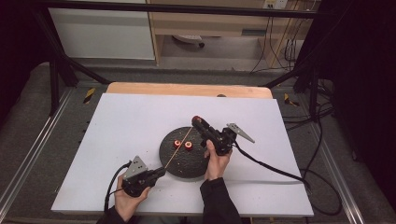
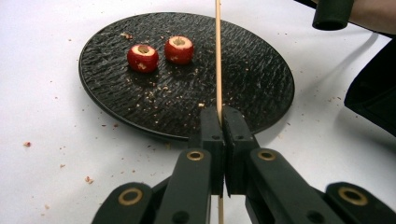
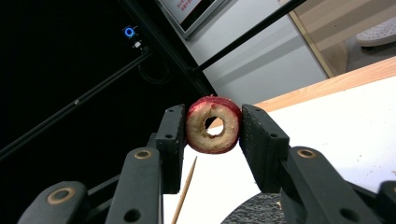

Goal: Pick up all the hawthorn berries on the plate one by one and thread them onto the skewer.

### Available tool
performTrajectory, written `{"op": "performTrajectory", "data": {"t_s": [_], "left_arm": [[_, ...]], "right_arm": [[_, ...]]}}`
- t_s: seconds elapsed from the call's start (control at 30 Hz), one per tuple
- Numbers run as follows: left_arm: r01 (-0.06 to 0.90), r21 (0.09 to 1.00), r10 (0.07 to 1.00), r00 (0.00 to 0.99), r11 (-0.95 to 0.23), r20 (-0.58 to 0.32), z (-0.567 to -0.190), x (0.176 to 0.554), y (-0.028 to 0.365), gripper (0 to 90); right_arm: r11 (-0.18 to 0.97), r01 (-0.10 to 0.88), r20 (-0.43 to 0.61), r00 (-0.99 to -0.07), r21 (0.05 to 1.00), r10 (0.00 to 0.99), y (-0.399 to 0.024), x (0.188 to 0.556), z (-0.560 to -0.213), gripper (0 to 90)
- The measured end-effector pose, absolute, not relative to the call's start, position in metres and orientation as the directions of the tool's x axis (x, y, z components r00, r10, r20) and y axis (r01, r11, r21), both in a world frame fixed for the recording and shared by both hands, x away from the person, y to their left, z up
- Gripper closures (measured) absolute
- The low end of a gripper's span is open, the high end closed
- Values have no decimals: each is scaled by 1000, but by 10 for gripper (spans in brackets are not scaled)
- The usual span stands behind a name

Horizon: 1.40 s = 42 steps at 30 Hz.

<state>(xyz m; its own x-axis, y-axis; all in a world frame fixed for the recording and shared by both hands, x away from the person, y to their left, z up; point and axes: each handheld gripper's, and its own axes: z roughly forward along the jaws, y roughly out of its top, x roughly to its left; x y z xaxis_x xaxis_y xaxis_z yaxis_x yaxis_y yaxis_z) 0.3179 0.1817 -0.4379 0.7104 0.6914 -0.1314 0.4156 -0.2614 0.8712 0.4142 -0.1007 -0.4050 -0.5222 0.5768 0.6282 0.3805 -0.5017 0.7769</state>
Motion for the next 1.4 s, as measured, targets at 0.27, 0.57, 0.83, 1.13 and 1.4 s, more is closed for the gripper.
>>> {"op": "performTrajectory", "data": {"t_s": [0.27, 0.57, 0.83, 1.13, 1.4], "left_arm": [[419, 869, 690, 711, -262, -134, -438, 318, 181, 881], [428, 868, 691, 707, -249, -150, -438, 318, 178, 881], [440, 870, 705, 690, -223, -168, -434, 318, 169, 881], [440, 879, 729, 661, -185, -178, -427, 322, 156, 882], [435, 883, 728, 661, -175, -181, -419, 330, 146, 882]], "right_arm": [[-502, 376, 626, -526, 779, 576, -99, 413, -407, 616], [-500, 381, 627, -533, 778, 569, -98, 413, -409, 617], [-512, 378, 633, -537, 772, 558, -97, 411, -410, 617], [-513, 387, 639, -541, 767, 547, -97, 410, -411, 618], [-507, 389, 635, -548, 769, 544, -97, 407, -410, 618]]}}
